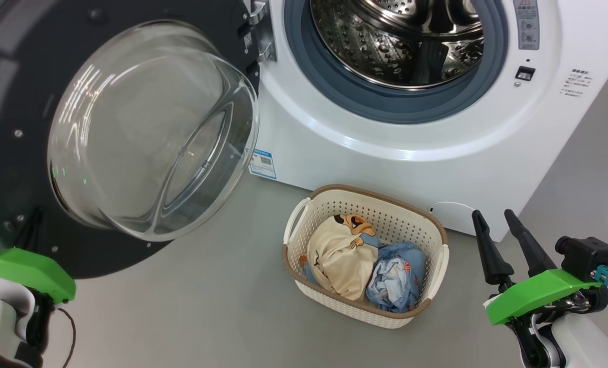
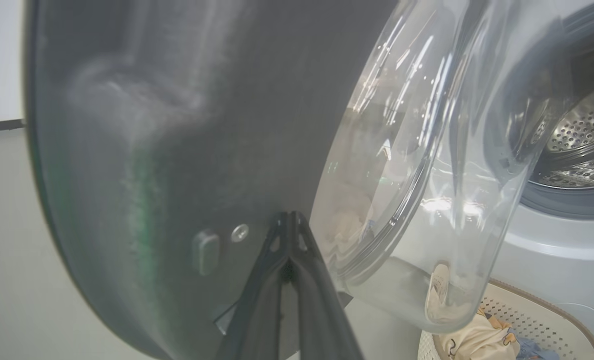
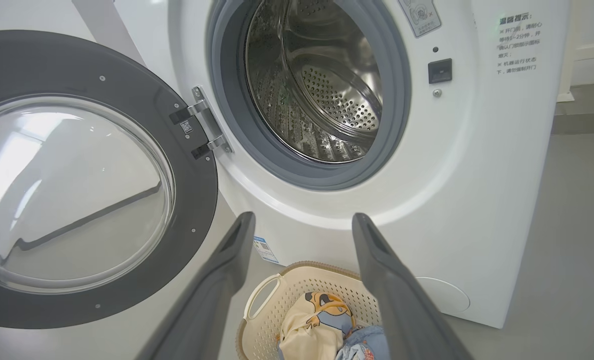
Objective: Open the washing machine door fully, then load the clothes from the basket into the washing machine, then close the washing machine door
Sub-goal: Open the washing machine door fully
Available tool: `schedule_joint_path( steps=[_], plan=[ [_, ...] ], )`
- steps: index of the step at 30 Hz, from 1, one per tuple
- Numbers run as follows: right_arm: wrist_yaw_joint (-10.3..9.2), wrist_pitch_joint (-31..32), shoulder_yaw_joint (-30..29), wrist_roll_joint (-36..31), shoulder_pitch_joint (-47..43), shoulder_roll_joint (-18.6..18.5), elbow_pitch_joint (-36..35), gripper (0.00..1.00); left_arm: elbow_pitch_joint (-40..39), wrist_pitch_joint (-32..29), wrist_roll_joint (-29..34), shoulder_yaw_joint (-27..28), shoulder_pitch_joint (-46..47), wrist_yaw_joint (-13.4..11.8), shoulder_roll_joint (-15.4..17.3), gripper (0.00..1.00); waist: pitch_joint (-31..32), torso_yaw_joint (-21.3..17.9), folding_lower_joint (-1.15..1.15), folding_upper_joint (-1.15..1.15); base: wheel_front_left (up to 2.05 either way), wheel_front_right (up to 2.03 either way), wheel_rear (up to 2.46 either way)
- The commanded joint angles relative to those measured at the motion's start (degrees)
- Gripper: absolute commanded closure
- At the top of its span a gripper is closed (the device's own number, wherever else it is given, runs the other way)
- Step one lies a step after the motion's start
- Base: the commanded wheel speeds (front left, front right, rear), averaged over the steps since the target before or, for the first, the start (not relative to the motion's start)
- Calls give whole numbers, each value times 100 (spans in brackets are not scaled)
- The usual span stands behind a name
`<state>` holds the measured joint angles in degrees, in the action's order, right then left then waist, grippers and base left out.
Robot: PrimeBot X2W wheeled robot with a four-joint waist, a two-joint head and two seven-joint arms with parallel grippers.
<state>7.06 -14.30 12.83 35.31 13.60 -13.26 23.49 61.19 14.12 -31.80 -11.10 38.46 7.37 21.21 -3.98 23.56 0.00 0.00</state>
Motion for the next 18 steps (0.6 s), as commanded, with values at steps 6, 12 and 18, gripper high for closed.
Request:
schedule_joint_path(
  steps=[6,12,18],
  plan=[
    [43,-70,77,22,-43,-9,-149,0,-369,79,-71,78,-160,7,203,100,147,-142,0,0,0,0,0],
    [43,-70,102,35,-94,-7,-170,0,-741,85,-116,92,-449,9,142,0,239,-304,0,0,0,0,0],
    [43,-70,131,56,-136,-20,-171,0,-1341,86,-69,155,-793,-48,58,0,343,-513,0,0,0,0,0]
  ],
)
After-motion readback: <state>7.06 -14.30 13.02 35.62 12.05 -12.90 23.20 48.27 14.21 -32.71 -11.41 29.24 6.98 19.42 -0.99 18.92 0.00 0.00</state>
